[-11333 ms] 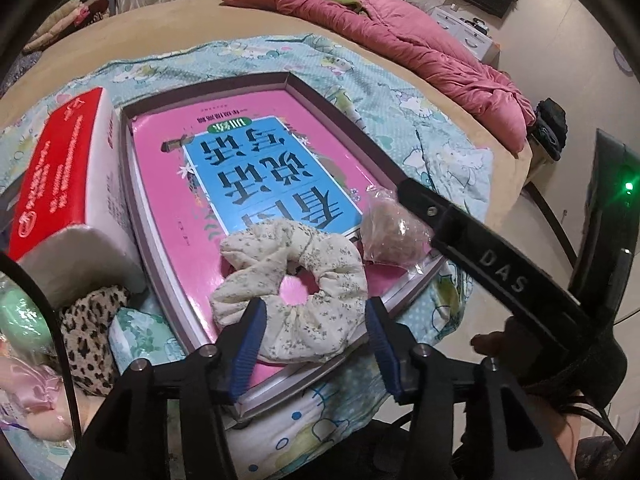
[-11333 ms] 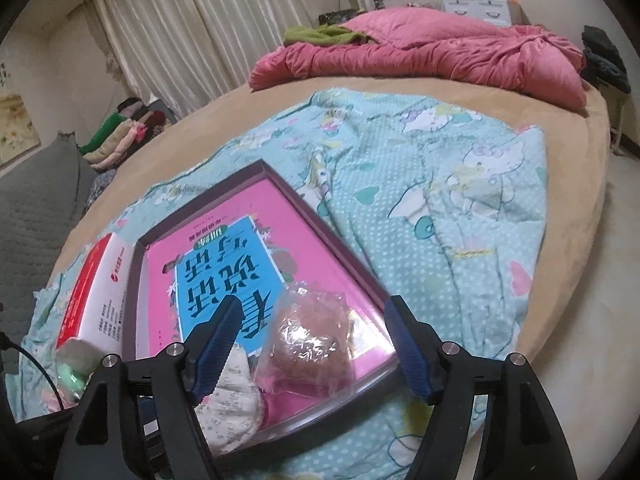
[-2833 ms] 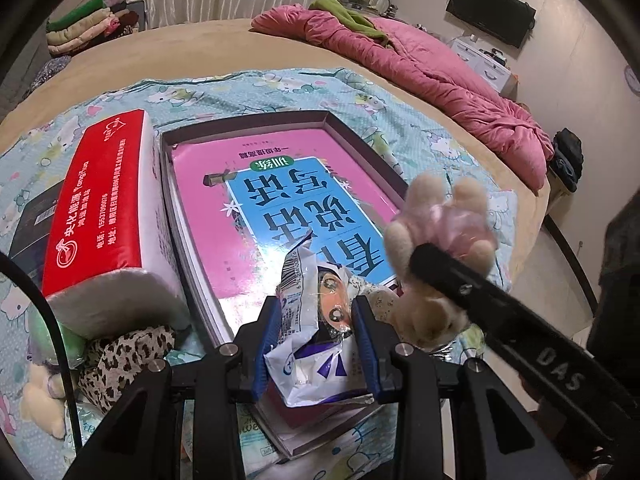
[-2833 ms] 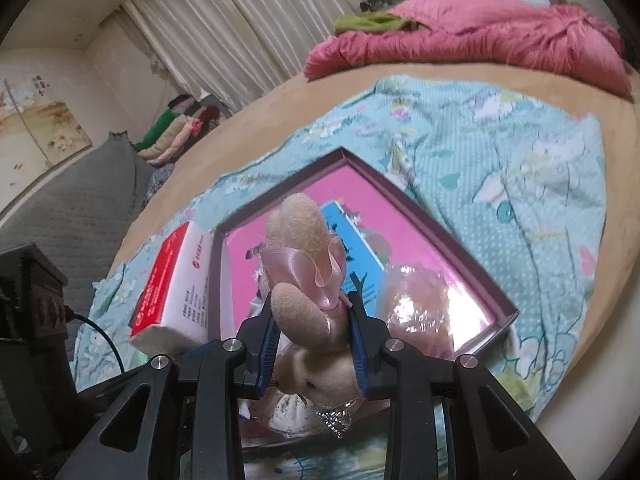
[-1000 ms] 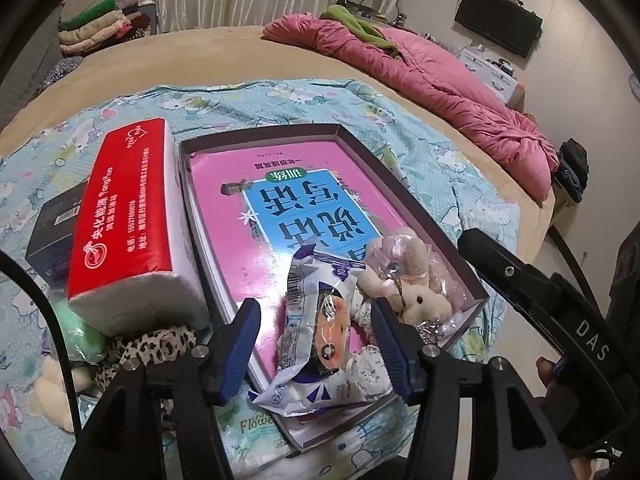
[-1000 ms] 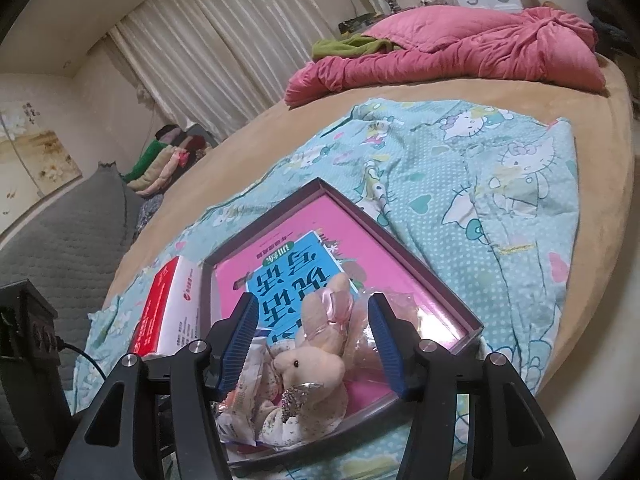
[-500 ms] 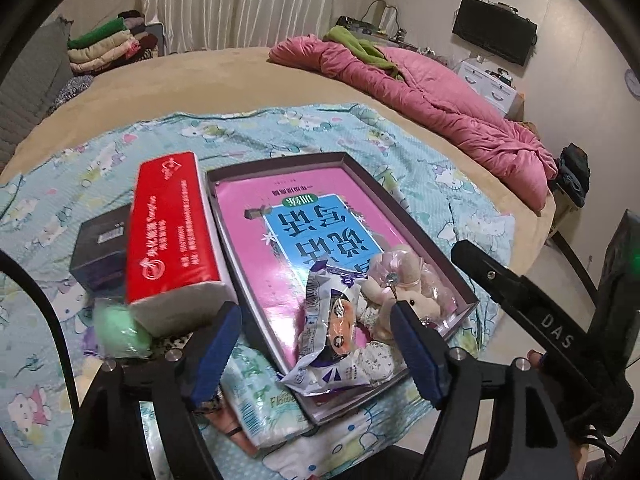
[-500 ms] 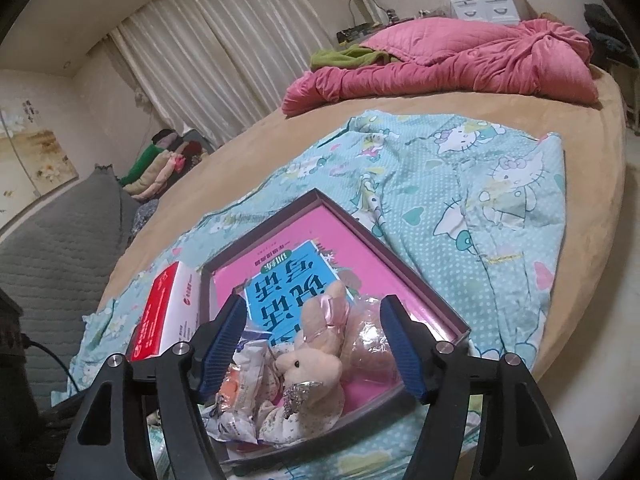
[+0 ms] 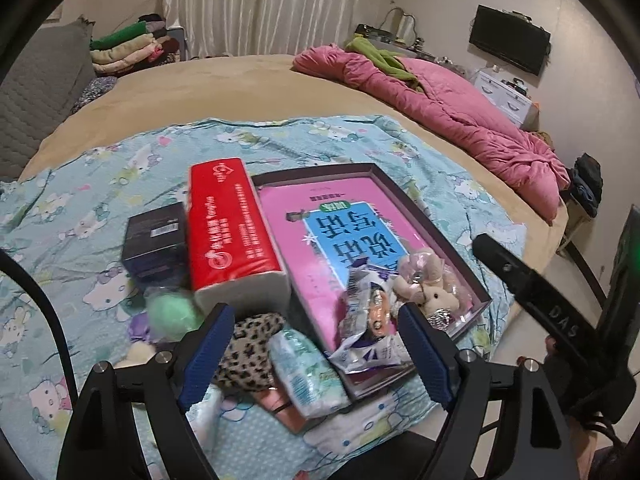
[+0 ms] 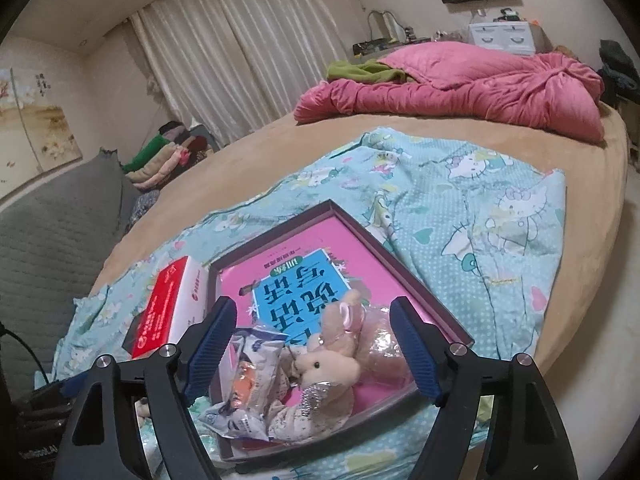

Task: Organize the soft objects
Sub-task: 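Withdraw both grippers from the tray toward the items on the sheet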

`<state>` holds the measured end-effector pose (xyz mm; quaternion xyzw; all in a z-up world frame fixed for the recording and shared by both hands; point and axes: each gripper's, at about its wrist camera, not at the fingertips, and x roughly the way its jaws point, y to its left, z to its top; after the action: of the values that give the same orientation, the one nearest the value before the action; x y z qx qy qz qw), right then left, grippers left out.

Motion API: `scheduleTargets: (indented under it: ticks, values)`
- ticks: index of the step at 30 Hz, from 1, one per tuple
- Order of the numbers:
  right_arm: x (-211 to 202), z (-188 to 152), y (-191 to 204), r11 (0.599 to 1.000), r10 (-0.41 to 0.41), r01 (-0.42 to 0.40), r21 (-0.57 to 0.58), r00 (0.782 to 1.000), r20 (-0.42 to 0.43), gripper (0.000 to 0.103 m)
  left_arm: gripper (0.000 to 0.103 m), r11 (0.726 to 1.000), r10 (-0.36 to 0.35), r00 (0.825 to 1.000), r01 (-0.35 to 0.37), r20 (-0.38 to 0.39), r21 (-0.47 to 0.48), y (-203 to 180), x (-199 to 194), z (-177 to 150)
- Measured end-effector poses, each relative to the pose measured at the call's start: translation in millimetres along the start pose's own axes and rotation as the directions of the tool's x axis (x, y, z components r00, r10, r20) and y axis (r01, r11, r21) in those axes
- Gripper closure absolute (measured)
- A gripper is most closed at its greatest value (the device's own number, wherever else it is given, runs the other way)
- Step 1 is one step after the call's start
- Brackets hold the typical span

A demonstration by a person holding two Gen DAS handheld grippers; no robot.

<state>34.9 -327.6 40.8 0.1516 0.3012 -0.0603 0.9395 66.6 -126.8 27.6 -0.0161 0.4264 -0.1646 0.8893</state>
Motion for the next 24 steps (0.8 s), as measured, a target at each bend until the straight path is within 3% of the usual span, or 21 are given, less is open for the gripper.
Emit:
scheduleTargets:
  ticks: [24]
  values:
    - [-29, 1, 70, 0.984, 0.053, -0.051, -0.17, 0.999, 0.007, 0.021, 0.019, 0.99, 0.068, 0.997, -0.064, 0.031, -0.122, 66, -47, 0]
